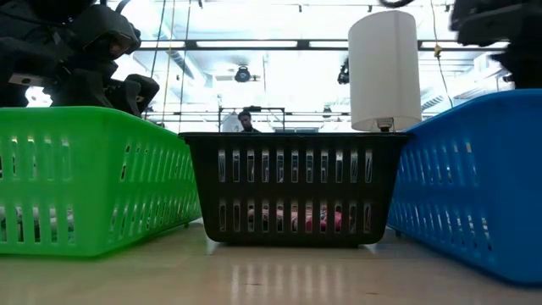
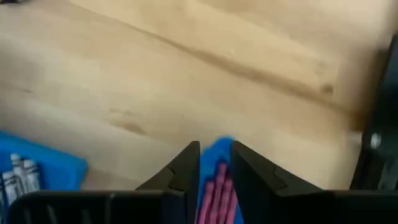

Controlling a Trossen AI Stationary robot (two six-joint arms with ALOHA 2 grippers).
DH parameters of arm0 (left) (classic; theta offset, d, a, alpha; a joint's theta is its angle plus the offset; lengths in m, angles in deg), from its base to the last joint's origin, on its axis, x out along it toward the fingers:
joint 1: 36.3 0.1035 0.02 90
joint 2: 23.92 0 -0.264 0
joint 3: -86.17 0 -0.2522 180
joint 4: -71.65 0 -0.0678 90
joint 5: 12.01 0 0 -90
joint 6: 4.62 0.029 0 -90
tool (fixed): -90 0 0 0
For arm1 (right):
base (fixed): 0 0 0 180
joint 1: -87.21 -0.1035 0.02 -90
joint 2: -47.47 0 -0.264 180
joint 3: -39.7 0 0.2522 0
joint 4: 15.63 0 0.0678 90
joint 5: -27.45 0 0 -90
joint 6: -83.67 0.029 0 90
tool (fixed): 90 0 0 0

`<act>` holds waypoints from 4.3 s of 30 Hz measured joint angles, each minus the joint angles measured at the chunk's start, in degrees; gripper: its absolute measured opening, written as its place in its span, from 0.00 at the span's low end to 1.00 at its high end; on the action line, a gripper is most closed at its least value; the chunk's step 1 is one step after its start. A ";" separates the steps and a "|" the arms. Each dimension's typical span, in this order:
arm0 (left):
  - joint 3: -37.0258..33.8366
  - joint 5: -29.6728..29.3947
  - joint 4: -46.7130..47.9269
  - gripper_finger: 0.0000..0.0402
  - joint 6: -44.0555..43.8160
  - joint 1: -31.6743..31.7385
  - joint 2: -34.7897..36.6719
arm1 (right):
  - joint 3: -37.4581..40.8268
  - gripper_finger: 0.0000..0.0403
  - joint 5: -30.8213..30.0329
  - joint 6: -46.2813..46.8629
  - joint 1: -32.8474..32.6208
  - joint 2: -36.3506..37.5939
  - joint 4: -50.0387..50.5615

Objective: Sort crayons
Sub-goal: Put the black crayon into the left blue bin

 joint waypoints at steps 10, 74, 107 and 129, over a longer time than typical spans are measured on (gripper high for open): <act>0.00 0.00 0.00 0.29 -0.59 0.01 0.00 | 0.02 0.24 -9.72 -24.98 10.67 0.12 -0.22; -0.02 0.00 0.00 0.29 -3.11 0.02 0.00 | 38.96 0.05 1.84 -92.56 44.65 9.12 -76.48; -0.02 0.00 0.00 0.29 -3.06 0.01 0.00 | 31.85 0.08 12.89 -82.32 35.14 12.13 -76.72; -0.02 0.00 0.00 0.29 -3.54 0.02 0.00 | 26.60 0.08 3.41 -53.05 10.32 12.14 -76.68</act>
